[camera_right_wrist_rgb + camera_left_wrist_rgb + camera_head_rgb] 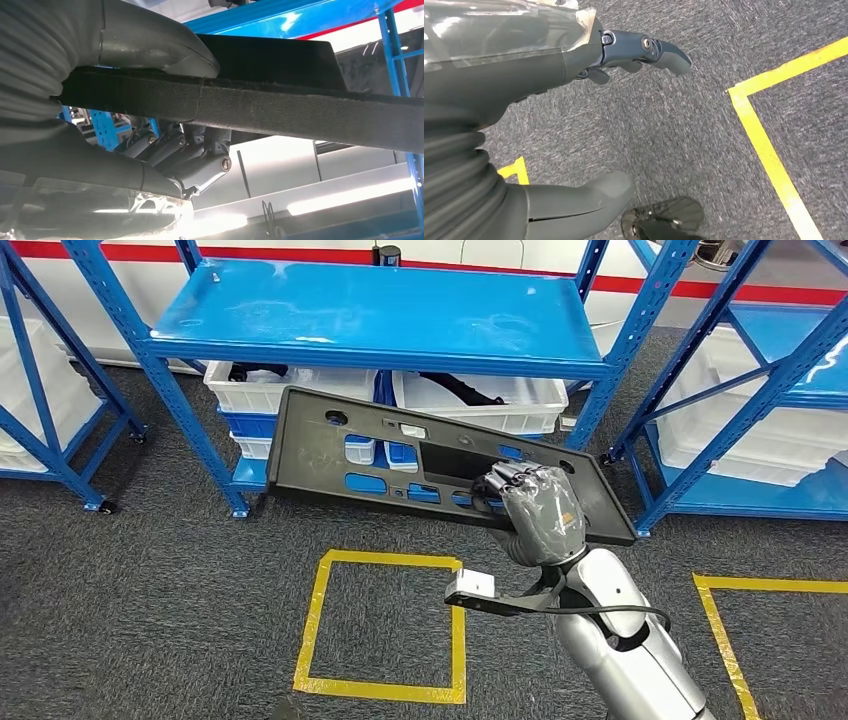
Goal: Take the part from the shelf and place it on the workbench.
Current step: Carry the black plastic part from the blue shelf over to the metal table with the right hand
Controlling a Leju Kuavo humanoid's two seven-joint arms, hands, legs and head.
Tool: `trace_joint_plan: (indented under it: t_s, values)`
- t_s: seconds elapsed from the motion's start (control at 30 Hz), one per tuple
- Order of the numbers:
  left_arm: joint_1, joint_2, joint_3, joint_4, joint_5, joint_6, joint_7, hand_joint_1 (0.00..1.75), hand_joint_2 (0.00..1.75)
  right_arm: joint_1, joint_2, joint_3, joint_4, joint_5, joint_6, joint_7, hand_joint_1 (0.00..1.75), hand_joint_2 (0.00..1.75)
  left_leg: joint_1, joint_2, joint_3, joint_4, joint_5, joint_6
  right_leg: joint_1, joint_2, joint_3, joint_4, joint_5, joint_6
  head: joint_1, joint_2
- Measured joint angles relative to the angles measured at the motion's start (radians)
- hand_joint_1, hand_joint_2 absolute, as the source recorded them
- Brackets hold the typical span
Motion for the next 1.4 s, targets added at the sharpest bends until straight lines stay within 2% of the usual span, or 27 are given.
trace_joint_plan:
  t_s: [0.07,0.1,0.17,0.23,0.3,0.33,0.37,0.4,0.43,0.5,0.57,0.6,0.63,0.7,0.77,0.83,0.87,0.9,0.97,1.03,1.07,1.13,1.2,1.27,1.33,1.37,1.4]
  values:
    - [0.001,-0.003,0.0,-0.001,0.002,0.0,0.0,0.0,1.75,-0.002,0.002,0.0,0.0,0.0,0.0,-0.001,1.5,1.75,0.003,-0.006,0.01,-0.027,0.004,0.012,0.008,0.003,-0.014,0.019,-0.007,0.009,0.001,0.0]
    - [0.001,-0.004,0.0,-0.001,0.002,0.0,0.0,0.0,1.75,-0.003,0.003,-0.001,0.001,0.0,0.0,-0.002,1.5,1.75,0.004,-0.007,0.006,-0.027,0.008,0.021,0.006,0.003,-0.017,0.022,-0.008,0.011,0.002,0.0]
    - [0.001,-0.006,0.0,-0.001,0.003,-0.001,-0.001,0.0,1.75,-0.005,0.005,0.0,0.001,-0.001,-0.001,-0.004,1.5,1.75,0.005,-0.006,-0.001,-0.023,0.012,0.031,0.0,0.004,-0.024,0.035,-0.017,0.017,0.006,0.0]
    - [0.001,-0.008,0.001,-0.001,0.004,-0.001,-0.002,0.0,1.75,-0.008,0.006,0.0,0.001,-0.002,-0.001,-0.005,1.5,1.75,0.005,-0.006,-0.007,-0.022,0.015,0.04,-0.008,0.004,-0.064,0.12,-0.061,0.019,0.01,0.0]
    - [0.001,-0.006,0.001,-0.002,0.004,0.0,-0.002,0.0,1.75,-0.009,0.008,0.0,0.002,-0.004,-0.001,-0.007,1.5,1.75,0.002,-0.006,-0.011,-0.024,0.019,0.046,-0.014,0.004,-0.132,0.268,-0.119,0.019,0.012,0.0]
    - [0.001,-0.005,0.001,-0.002,0.004,0.0,-0.002,0.0,1.75,-0.009,0.009,0.0,0.003,-0.005,-0.001,-0.007,1.5,1.75,0.0,-0.005,-0.013,-0.024,0.02,0.047,-0.015,0.004,-0.157,0.323,-0.137,0.02,0.012,0.0]
    - [0.001,-0.005,0.001,-0.002,0.004,0.0,-0.002,0.0,1.75,-0.008,0.009,0.0,0.004,-0.009,0.0,-0.009,1.5,1.75,-0.002,-0.003,-0.013,-0.025,0.021,0.049,-0.015,0.004,-0.165,0.343,-0.14,0.021,0.011,0.0]
    - [0.001,-0.004,0.001,-0.002,0.004,0.0,-0.002,0.0,1.75,-0.008,0.01,0.0,0.005,-0.016,-0.001,-0.011,1.5,1.75,-0.006,0.0,-0.012,-0.027,0.023,0.051,-0.012,0.003,-0.153,0.319,-0.129,0.021,0.011,0.0]
    - [0.001,-0.005,0.001,-0.002,0.005,-0.001,-0.002,0.0,1.75,-0.008,0.011,-0.001,0.006,-0.027,-0.001,-0.015,1.5,1.75,-0.01,0.004,-0.009,-0.032,0.026,0.053,-0.006,0.0,-0.121,0.257,-0.107,0.016,0.011,0.0]
    - [0.003,-0.01,0.001,-0.001,0.006,-0.001,-0.003,0.0,1.75,-0.013,0.014,-0.003,0.002,-0.046,-0.002,-0.023,1.5,1.75,-0.013,0.014,0.003,-0.049,0.035,0.055,0.019,-0.04,-0.033,0.096,-0.061,-0.012,0.009,0.0]
    - [0.004,-0.016,0.001,-0.001,0.007,-0.002,-0.004,0.0,1.75,-0.025,0.02,-0.005,-0.004,-0.055,-0.005,-0.03,1.5,1.75,-0.012,0.031,0.009,-0.06,0.042,0.05,0.047,-0.068,0.025,-0.003,-0.039,-0.036,0.013,0.0]
    - [0.004,-0.018,0.001,-0.001,0.007,-0.003,-0.004,0.0,1.75,-0.029,0.023,-0.005,-0.005,-0.056,-0.007,-0.032,1.5,1.75,-0.016,0.042,0.011,-0.063,0.044,0.046,0.053,-0.063,0.035,-0.021,-0.033,-0.04,0.014,0.0]
    - [0.003,-0.02,0.001,-0.001,0.007,-0.004,-0.004,0.0,1.75,-0.03,0.024,-0.005,-0.006,-0.057,-0.009,-0.033,1.5,1.75,-0.019,0.052,0.012,-0.064,0.044,0.044,0.053,-0.049,0.043,-0.032,-0.025,-0.041,0.017,0.0]
    - [0.003,-0.02,0.001,-0.001,0.008,-0.003,-0.005,0.0,1.75,-0.024,0.024,-0.007,-0.007,-0.057,-0.012,-0.033,1.5,1.75,-0.026,0.048,0.005,-0.042,0.026,0.04,0.039,-0.031,0.052,-0.047,-0.009,-0.039,0.014,0.0]
    - [0.003,-0.014,0.002,-0.001,0.008,-0.003,-0.005,0.0,1.75,-0.018,0.025,-0.008,-0.007,-0.056,-0.012,-0.032,1.5,1.75,-0.027,0.021,-0.04,0.059,-0.033,0.036,0.029,-0.014,0.051,-0.049,0.001,-0.038,0.012,0.0]
    - [0.004,-0.009,0.002,-0.001,0.009,-0.003,-0.006,0.0,1.75,-0.007,0.027,-0.007,-0.006,-0.052,-0.013,-0.032,1.5,1.75,-0.028,0.005,-0.104,0.189,-0.088,0.032,0.029,0.006,0.045,-0.043,0.002,-0.041,0.01,0.0]
    - [0.005,-0.007,0.003,-0.001,0.009,-0.004,-0.006,0.0,1.75,-0.001,0.028,-0.007,-0.006,-0.048,-0.013,-0.03,1.5,1.75,-0.029,0.002,-0.121,0.221,-0.092,0.03,0.03,0.016,0.043,-0.04,0.002,-0.041,0.01,0.0]
    - [0.006,-0.006,0.003,-0.001,0.008,-0.004,-0.006,0.0,1.75,0.005,0.028,-0.006,-0.006,-0.044,-0.014,-0.027,1.5,1.75,-0.028,0.001,-0.118,0.211,-0.075,0.028,0.03,0.027,0.042,-0.037,0.002,-0.04,0.01,0.0]
    - [0.006,-0.004,0.003,-0.001,0.006,-0.006,-0.006,0.0,1.75,0.01,0.028,-0.006,-0.006,-0.035,-0.014,-0.02,1.5,1.75,-0.024,-0.012,-0.061,0.092,-0.007,0.025,0.029,0.05,0.04,-0.028,0.0,-0.038,0.011,0.0]
    - [0.005,-0.004,0.002,-0.001,0.005,-0.009,-0.005,0.0,1.75,0.011,0.028,-0.007,-0.006,-0.03,-0.016,-0.014,1.5,1.75,-0.018,-0.038,-0.005,-0.023,0.032,0.027,0.033,0.071,0.029,-0.013,-0.006,-0.033,0.011,0.0]
    - [0.005,-0.004,0.002,-0.001,0.004,-0.01,-0.005,0.0,1.75,0.011,0.028,-0.007,-0.007,-0.029,-0.016,-0.012,1.5,1.75,-0.017,-0.045,0.005,-0.047,0.035,0.031,0.035,0.079,0.022,-0.008,-0.008,-0.03,0.011,0.0]
    - [0.004,-0.005,0.002,-0.001,0.003,-0.01,-0.005,0.0,1.75,0.014,0.028,-0.008,-0.008,-0.027,-0.017,-0.011,1.5,1.75,-0.018,-0.031,0.005,-0.051,0.033,0.044,0.034,0.092,0.008,-0.004,-0.009,-0.027,0.011,0.0]
    - [0.001,-0.008,0.001,-0.002,0.0,-0.012,-0.004,0.0,1.75,0.017,0.027,-0.01,-0.011,-0.023,-0.017,-0.01,1.5,1.75,-0.016,-0.015,0.006,-0.053,0.034,0.057,0.032,0.077,-0.008,0.019,-0.021,-0.019,0.012,0.0]
    - [-0.002,-0.01,0.0,-0.003,-0.003,-0.015,-0.002,0.0,1.75,0.02,0.025,-0.012,-0.015,-0.017,-0.019,-0.006,1.5,1.75,-0.014,-0.001,0.007,-0.054,0.034,0.066,0.022,0.039,-0.057,0.118,-0.065,-0.007,0.014,0.0]
    - [-0.002,-0.009,-0.001,-0.003,-0.005,-0.017,0.002,0.0,1.75,0.026,0.024,-0.012,-0.017,-0.01,-0.02,-0.002,1.5,1.75,-0.013,0.019,0.007,-0.054,0.033,0.068,0.004,0.02,-0.135,0.265,-0.119,0.004,0.014,0.0]
    - [-0.002,-0.008,-0.001,-0.003,-0.005,-0.018,0.003,0.0,1.75,0.032,0.023,-0.012,-0.017,-0.006,-0.021,0.0,1.5,1.75,-0.012,0.029,0.007,-0.054,0.032,0.067,-0.004,0.016,-0.162,0.31,-0.131,0.011,0.014,0.0]
    - [-0.003,-0.007,-0.001,-0.003,-0.007,-0.019,0.004,0.0,1.75,0.037,0.022,-0.012,-0.017,-0.003,-0.021,0.002,1.5,1.75,-0.012,0.04,0.007,-0.055,0.031,0.066,-0.011,0.013,-0.168,0.314,-0.126,0.02,0.014,0.0]
